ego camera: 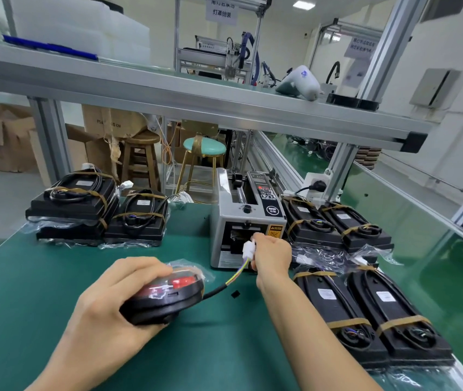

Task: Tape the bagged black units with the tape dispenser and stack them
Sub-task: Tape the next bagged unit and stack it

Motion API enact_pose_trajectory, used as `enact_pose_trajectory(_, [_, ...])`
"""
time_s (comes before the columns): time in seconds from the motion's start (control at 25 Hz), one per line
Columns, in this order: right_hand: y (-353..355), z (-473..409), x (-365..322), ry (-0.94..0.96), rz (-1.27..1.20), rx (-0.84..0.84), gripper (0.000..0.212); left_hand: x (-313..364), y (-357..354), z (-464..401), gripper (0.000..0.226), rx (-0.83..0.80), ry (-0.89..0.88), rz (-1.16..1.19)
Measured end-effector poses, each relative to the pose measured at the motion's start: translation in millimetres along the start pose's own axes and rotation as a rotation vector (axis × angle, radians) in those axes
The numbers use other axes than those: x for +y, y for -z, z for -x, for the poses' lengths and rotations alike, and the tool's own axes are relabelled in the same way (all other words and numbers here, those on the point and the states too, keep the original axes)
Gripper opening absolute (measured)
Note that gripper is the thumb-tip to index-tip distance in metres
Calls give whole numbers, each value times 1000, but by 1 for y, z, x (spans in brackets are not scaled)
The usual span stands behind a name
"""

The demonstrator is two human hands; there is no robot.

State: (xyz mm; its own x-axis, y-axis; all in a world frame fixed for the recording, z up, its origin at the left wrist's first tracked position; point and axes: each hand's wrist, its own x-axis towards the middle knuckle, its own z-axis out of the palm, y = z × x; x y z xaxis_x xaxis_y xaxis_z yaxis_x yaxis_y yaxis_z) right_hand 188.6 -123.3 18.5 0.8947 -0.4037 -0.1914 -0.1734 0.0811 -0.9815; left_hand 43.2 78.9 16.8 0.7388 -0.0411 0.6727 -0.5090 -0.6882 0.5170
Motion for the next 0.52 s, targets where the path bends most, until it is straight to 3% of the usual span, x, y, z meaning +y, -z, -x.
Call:
enact_pose_trajectory(0.16, [4, -3, 1, -35, -107, -13, 42, -3, 4, 2, 49, -48, -103, -23])
enact_pose_trajectory(0.36, [10, -7, -4, -97, 35, -23, 29, -4, 8, 4, 37, -28, -167, -49])
enact_pose_trajectory(0.52, [3, -7, 0, -37, 27, -3, 15, -6, 4, 5, 34, 8, -210, -145])
